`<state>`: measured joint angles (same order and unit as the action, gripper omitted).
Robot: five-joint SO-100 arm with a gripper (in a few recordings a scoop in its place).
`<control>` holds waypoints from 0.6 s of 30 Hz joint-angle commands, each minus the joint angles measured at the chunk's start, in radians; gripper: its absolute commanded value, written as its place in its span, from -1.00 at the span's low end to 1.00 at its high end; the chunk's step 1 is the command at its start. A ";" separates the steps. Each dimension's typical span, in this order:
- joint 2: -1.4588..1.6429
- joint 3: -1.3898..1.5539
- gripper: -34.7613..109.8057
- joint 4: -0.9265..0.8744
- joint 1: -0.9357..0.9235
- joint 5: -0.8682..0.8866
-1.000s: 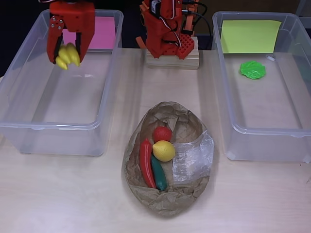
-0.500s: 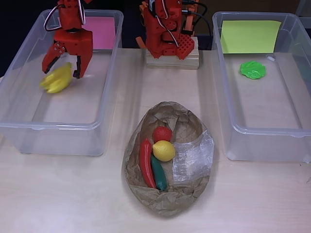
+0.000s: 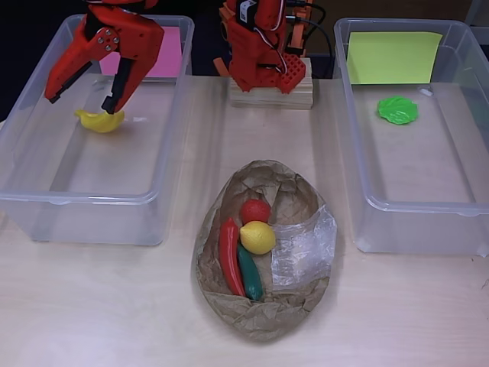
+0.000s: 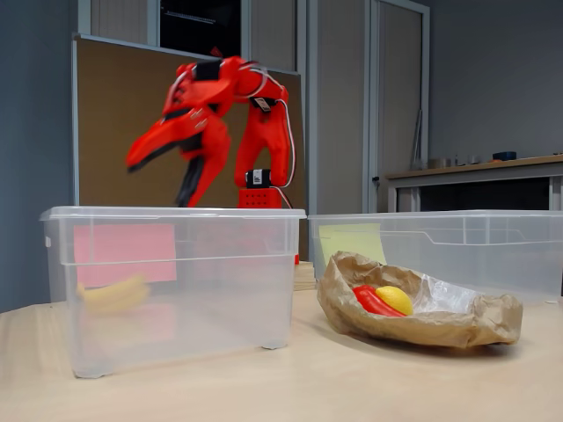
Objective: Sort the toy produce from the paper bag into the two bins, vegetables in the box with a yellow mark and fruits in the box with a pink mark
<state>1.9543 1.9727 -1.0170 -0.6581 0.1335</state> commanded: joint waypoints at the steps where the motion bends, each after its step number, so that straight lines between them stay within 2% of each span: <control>1: 0.057 -0.046 -0.13 0.029 0.170 0.061; 3: 0.049 -0.018 -0.18 0.132 0.288 0.195; 5: 0.035 -0.008 -0.22 0.189 0.419 0.255; 7: 0.012 -0.014 -0.22 0.190 0.523 0.337; 9: -0.034 -0.040 -0.25 0.192 0.600 0.348; 13: -0.152 -0.017 -0.28 0.368 0.695 0.472; 18: -0.333 -0.023 -0.28 0.451 0.719 0.839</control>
<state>1.6797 1.9635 -0.5952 0.0353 0.7639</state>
